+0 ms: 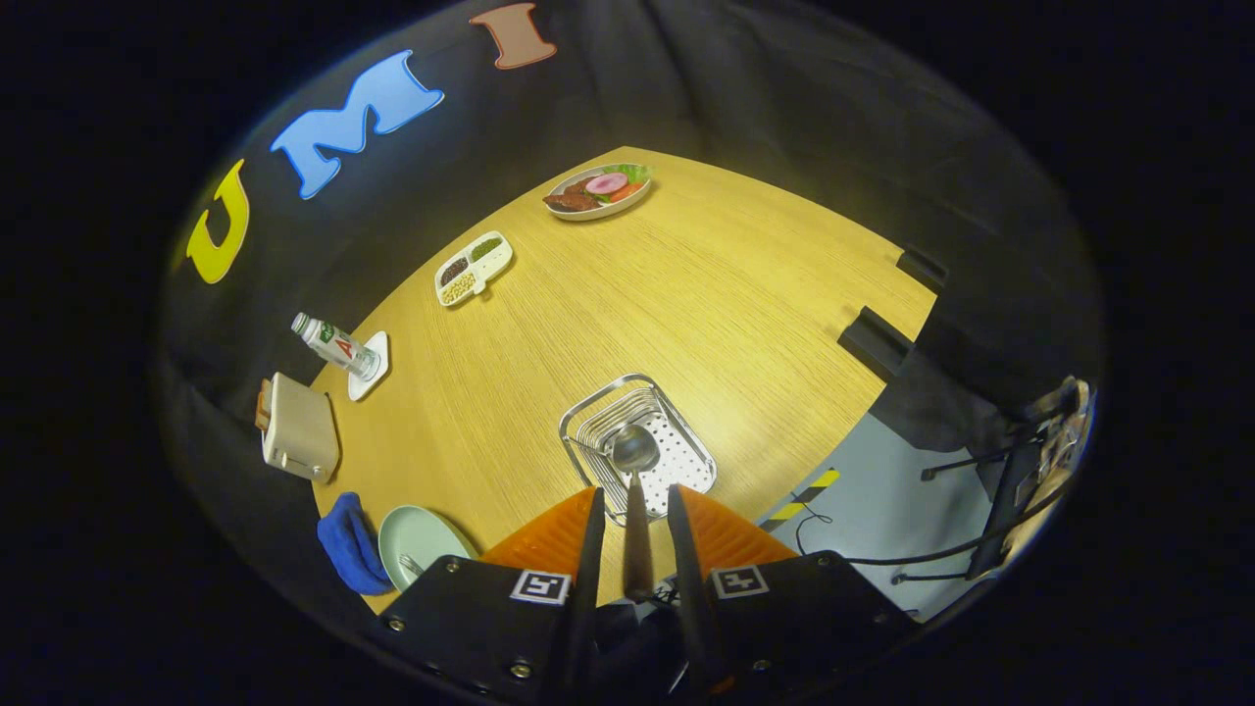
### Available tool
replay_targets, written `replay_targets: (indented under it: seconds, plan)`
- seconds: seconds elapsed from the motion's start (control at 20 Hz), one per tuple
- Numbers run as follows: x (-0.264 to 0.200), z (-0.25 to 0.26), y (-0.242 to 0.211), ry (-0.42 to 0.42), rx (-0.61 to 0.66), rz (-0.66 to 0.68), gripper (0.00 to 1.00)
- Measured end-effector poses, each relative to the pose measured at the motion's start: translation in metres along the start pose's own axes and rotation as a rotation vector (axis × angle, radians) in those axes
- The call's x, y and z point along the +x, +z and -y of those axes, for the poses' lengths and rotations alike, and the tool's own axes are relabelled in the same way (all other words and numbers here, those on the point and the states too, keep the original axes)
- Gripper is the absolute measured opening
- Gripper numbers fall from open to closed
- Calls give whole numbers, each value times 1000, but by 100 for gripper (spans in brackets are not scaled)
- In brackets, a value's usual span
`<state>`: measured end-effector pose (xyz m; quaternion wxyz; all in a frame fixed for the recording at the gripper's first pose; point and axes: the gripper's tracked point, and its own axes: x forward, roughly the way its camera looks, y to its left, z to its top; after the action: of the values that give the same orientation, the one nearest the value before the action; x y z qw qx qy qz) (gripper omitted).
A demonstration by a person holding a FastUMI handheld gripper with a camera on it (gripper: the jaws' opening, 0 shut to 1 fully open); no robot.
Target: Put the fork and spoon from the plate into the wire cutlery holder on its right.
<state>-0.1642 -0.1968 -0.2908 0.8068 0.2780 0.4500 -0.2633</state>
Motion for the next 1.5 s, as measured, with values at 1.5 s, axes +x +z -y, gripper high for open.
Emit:
replay_targets:
  seconds: [1.5]
  plan:
    - [5, -113, -15, 169, -315, 40, 38]
